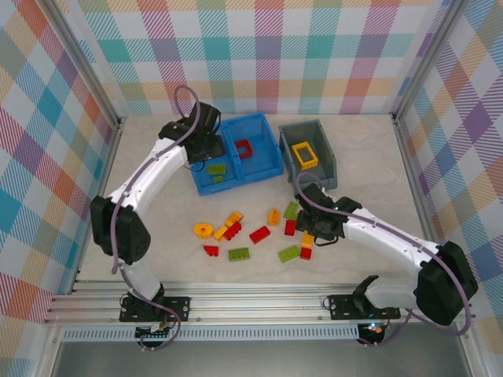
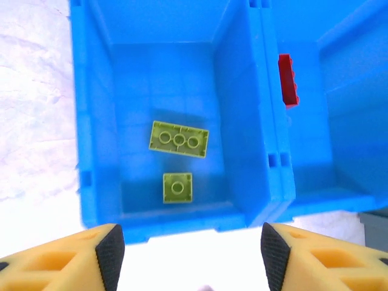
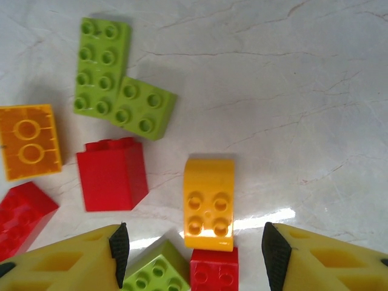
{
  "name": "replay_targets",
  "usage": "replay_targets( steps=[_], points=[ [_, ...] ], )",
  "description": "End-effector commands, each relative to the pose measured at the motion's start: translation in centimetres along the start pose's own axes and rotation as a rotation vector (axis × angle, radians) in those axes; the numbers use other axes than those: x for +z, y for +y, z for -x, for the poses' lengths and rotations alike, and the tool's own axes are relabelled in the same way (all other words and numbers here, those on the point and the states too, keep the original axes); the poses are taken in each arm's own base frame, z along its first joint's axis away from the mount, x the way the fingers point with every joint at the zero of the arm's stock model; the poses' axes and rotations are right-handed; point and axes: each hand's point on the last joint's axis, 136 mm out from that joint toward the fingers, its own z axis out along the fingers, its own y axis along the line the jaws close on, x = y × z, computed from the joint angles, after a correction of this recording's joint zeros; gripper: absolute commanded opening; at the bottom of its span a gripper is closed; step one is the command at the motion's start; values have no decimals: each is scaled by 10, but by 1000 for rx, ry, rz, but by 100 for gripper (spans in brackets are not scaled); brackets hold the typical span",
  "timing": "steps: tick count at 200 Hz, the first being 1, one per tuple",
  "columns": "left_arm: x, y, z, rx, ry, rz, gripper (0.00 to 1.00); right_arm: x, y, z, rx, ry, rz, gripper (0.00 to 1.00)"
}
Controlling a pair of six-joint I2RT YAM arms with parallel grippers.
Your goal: Sort the legos into containers by color
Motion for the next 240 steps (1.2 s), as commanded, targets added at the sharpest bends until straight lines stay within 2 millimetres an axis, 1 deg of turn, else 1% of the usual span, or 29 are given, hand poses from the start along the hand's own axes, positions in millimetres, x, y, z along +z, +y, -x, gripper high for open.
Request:
replay_targets(
  steps=[1,19,43,58,76,98,106,121,136,147,159,164,177,193,207,218,230,240],
  points=[
    [-29,16,-10,18,-23,4,60,16,6,-4,-15,47,28,62],
    [-48,12,-27,0,-11,-90,60,30,3,-9,-4,94,5,61],
    [-72,-10,-55,24,32,-266,60,47,0,-19,7,143,-10,58],
    [-84,-23,-73,42,62,-357,60,56,-4,-25,12,171,-34,53],
    [-97,-35,-94,68,87,-423,61,59,-13,-30,25,196,-87,50],
    [-109,-46,-117,87,110,-467,62,59,-21,-36,37,202,-113,49],
    [-112,-50,-124,87,114,-486,62,60,-23,-37,39,202,-110,46],
    [-118,-60,-138,79,111,-528,61,63,-23,-38,37,196,-102,37],
    [-122,-73,-152,66,97,-571,61,56,-23,-29,30,151,-97,28],
    [-129,-85,-161,68,69,-603,61,42,-25,-14,10,82,-113,26],
    [-135,-99,-168,89,25,-616,61,21,-22,14,-23,-18,-109,24],
    [-138,-104,-169,99,6,-615,61,13,-19,28,-34,-55,-95,24],
    [-137,-113,-173,126,-37,-579,60,-6,-8,67,-53,-132,-43,24],
    [-134,-127,-174,144,-75,-565,59,-18,5,115,-81,-185,26,23],
    [-130,-135,-173,148,-98,-551,59,-17,11,155,-99,-214,56,22],
    [-127,-142,-173,155,-104,-548,59,-7,19,183,-125,-219,95,21],
    [-123,-147,-174,165,-98,-540,59,6,24,207,-152,-213,96,20],
    [-121,-151,-175,175,-93,-536,59,20,28,221,-168,-185,103,19]
  ],
)
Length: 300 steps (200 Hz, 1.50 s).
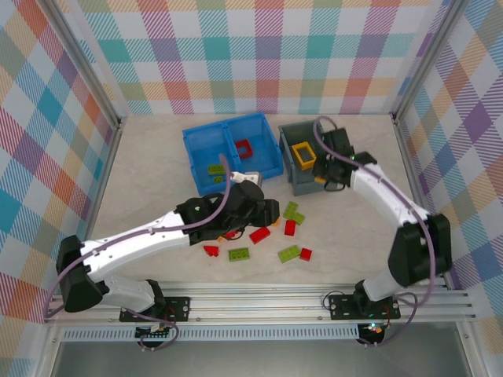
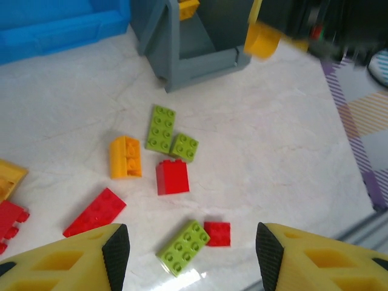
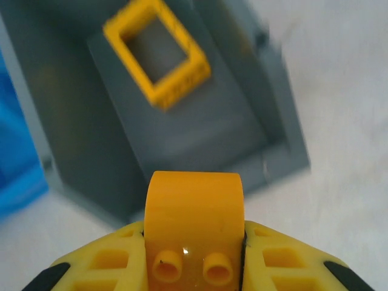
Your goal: Sort the legos into containers by color
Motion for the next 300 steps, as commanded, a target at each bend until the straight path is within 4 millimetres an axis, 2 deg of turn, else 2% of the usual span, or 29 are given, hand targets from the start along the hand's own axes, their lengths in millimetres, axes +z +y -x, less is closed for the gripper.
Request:
replay_targets(
  steps=[1,26,48,61,71,87,101,127,166,192,222,245,264,300],
  points=[
    [1,-13,21,-10,-81,-4,59,41,10,15,-146,69,50,19],
    [4,-10,21,1,-78,20,59,74,22,24,-153,140,73,19],
    [3,2,22,9,-76,75,59,93,27,16,-135,216,81,23],
    [2,14,24,-6,-72,111,59,97,29,11,-127,232,91,32],
    [1,27,27,-26,-68,145,59,98,30,7,-126,239,95,42],
    [-1,54,35,-70,-57,212,58,91,33,6,-134,231,100,54],
    [-4,83,43,-106,-37,277,57,81,37,9,-139,210,108,58],
    [-6,149,62,-215,0,372,56,65,43,11,-141,194,119,59],
    [-4,219,92,-291,15,471,56,41,53,9,-139,150,141,58],
    [5,264,101,-345,37,513,62,28,62,7,-161,133,160,59],
    [31,292,112,-340,72,490,63,22,66,6,-163,142,180,63],
    [54,310,118,-306,109,508,57,17,70,7,-159,149,200,64],
    [65,326,122,-282,120,545,50,12,72,7,-155,144,212,64],
    [73,329,131,-236,115,534,41,6,71,3,-142,145,229,64]
  ],
)
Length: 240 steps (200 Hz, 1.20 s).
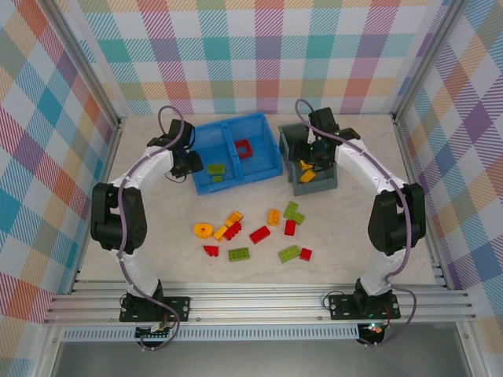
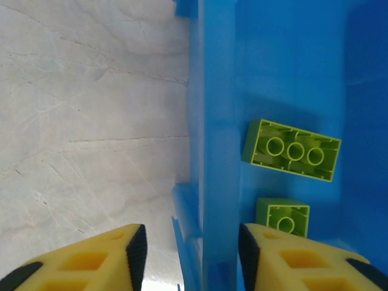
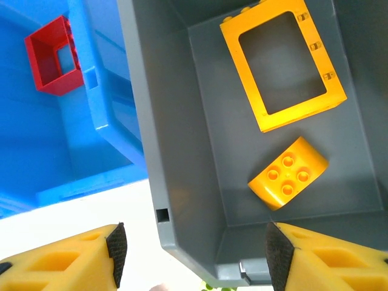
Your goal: Sort the legos into containers by color
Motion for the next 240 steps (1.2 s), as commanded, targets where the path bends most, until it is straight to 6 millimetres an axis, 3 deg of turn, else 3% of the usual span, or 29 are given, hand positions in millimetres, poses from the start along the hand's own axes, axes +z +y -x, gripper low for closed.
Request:
replay_targets(
  steps=[1,57,100,139,240],
  points=[
    [-5,-3,20,52,-44,-20,40,-14,5,-4,20,-5,34,64],
    [-4,6,14,138,-8,28,5,-3,3,0,53,-7,24,64],
    [-8,12,-3,152,6,21,2,23,-1,0,146,12,10,61],
    [-10,1,-14,165,11,-58,2,46,14,-1,206,55,86,60],
    [-6,-10,-26,188,48,-126,0,55,53,-12,270,82,200,63]
  ],
)
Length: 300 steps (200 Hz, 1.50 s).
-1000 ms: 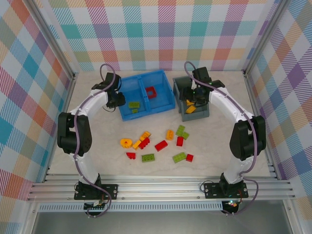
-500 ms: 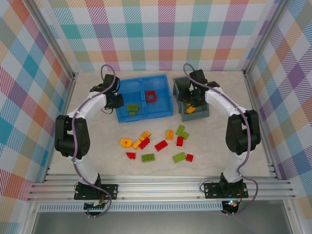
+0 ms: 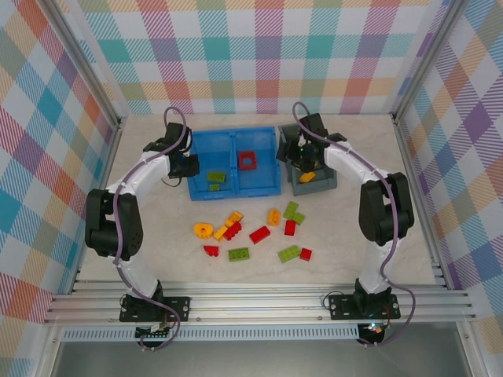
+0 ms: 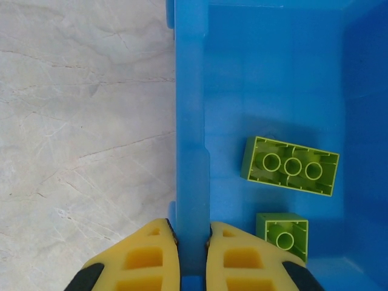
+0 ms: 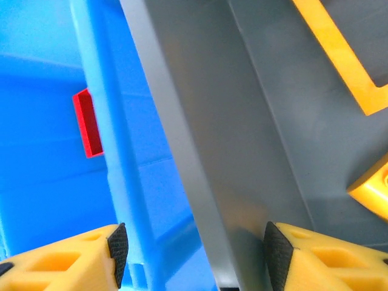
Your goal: Sort the legos into containers by color
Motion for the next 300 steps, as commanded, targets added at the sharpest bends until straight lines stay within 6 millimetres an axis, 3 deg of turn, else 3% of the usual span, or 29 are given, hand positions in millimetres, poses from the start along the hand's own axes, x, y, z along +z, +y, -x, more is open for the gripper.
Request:
replay_targets(
  steps=[1,55,78,84,118,168,201,222,244,278,300],
  points=[
    [5,-15,-16,-29,63,-96,0,7,17,-6,19,16,50,63],
    [5,-22,-11,-70,59,-121,5,8,28,-15,28,35,70,64],
    [-2,-19,-11,-79,44,-100,19,2,24,-15,19,20,41,64],
    [-5,-16,-10,-80,36,-88,28,-1,21,-15,12,11,27,64],
    [-31,-4,-5,-83,-8,-29,58,-29,13,-8,-39,-60,-42,64],
    [-81,7,11,-93,-110,22,72,-70,7,-11,-82,-123,-94,65],
    [-128,-6,11,-127,-180,-78,74,-99,-6,-34,-117,-154,-133,65],
    [-154,-22,-5,-114,-185,-134,74,-113,-8,-52,-146,-156,-143,64],
    [-170,-30,-36,-130,-144,-149,72,-123,2,-79,-213,-141,-134,64],
    [-164,-30,-105,-265,-24,-131,60,-127,33,-147,-400,-93,-72,64],
    [-152,-50,-152,-263,22,-184,57,-124,44,-196,-514,-49,-23,63]
  ],
)
